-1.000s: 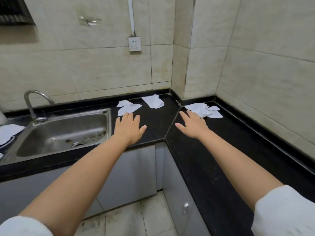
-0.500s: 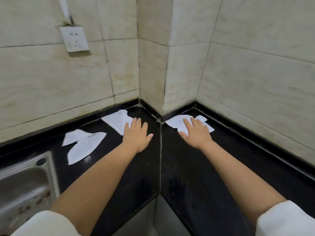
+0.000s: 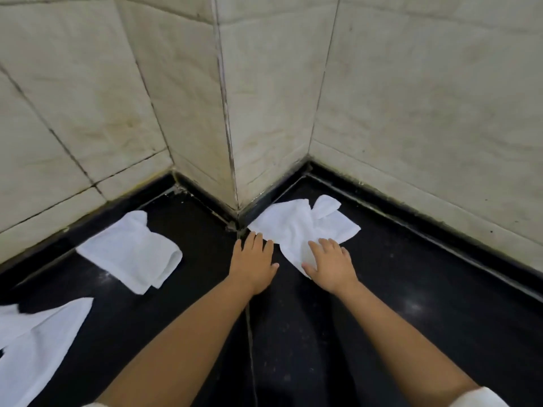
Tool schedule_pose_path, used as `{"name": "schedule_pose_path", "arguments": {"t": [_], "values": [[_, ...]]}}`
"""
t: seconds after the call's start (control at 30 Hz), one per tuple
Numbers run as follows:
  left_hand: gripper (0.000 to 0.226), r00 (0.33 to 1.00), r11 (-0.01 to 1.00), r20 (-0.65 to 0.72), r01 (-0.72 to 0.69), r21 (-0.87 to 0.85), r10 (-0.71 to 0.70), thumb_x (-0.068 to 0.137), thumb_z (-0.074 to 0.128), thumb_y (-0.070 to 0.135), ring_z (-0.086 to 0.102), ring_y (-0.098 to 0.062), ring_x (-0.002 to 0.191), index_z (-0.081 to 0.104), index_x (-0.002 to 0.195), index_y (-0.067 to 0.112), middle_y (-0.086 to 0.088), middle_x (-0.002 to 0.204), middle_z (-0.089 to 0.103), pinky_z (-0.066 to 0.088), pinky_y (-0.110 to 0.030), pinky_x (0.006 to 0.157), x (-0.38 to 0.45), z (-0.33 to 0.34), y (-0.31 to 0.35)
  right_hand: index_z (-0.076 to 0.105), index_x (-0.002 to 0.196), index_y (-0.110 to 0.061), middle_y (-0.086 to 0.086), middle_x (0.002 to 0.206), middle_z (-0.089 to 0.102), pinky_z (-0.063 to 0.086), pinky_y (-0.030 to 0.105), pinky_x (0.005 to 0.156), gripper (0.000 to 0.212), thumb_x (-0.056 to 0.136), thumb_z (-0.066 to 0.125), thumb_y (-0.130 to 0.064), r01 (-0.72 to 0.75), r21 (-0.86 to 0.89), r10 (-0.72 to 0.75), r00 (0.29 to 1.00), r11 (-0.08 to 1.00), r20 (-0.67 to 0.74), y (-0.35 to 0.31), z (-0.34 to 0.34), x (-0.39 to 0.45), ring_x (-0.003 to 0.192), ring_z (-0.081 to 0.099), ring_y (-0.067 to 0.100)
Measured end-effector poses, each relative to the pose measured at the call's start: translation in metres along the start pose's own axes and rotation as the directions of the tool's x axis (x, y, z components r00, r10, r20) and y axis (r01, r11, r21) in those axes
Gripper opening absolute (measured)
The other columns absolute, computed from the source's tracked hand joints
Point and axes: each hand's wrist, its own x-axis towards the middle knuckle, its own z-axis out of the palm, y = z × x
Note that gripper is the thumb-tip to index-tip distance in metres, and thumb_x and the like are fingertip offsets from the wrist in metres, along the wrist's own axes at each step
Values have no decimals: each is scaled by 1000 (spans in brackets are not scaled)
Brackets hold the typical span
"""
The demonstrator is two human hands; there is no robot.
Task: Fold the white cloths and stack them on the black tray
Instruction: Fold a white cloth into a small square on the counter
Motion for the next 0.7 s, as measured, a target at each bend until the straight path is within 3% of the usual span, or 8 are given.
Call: {"name": "schedule_pose_path", "arguments": {"t": [0.1,0.17,0.27,0.37,0.43,0.5,0.6,0.7], "values": [[56,998,998,42,-50,28,49,99,35,35,3,-26,146,15,147,14,-10,157,9,12,-44,118,38,12,-2,57,117,-16,5,119,53,35,40,96,40,86,56,-41,77,-21,-78,995,997,-62,-2,24,16,118,46,26],[52,996,996,45,-83,20,82,100,36,30,7,-26,145,19,146,15,-9,156,13,15,-42,117,61,17,-4,71,89,-16,4,90,63,46,41,75,32,69,75,-41,86,-11,-87,988,996,-125,-1,38,27,91,61,28],[44,985,986,56,-165,-8,165,99,38,23,24,-24,141,33,142,16,-6,150,31,25,-37,115,85,29,-7,67,63,-17,-1,66,59,47,35,56,27,54,85,-35,84,52,-74,982,995,-175,3,56,36,65,62,23],[27,965,963,-94,-252,-94,243,95,44,18,56,-30,111,64,112,9,-12,115,64,45,-36,92,94,38,-8,64,59,-18,-4,62,59,46,32,53,18,58,77,-30,108,85,-82,959,991,-270,1,64,37,62,62,20],[24,950,943,-192,-281,-178,247,91,48,16,63,-32,93,69,92,4,-15,93,70,50,-38,79,93,37,-10,65,61,-22,-8,64,60,46,31,57,23,62,65,-45,88,78,-64,960,993,-272,0,66,35,64,62,16],[23,948,917,-183,-303,-261,262,94,48,16,59,-29,94,66,93,2,-14,94,67,46,-36,81,87,31,-11,66,62,-25,-10,65,61,40,30,68,32,60,64,-57,40,48,-28,972,998,-234,-3,66,32,65,61,13],[25,943,879,-148,-333,-341,300,95,49,20,57,-27,89,64,90,1,-14,90,64,39,-30,73,71,15,-17,59,50,-22,-8,53,55,23,26,68,27,48,84,-30,-18,60,35,955,998,-293,-8,61,26,56,58,13],[25,950,848,-142,-314,-428,280,95,50,20,57,-25,82,65,89,0,-12,85,63,38,-28,67,48,-4,-23,60,51,-19,-6,54,55,22,26,69,20,59,79,-23,-27,184,88,940,983,-331,-6,52,13,57,59,16]]}}
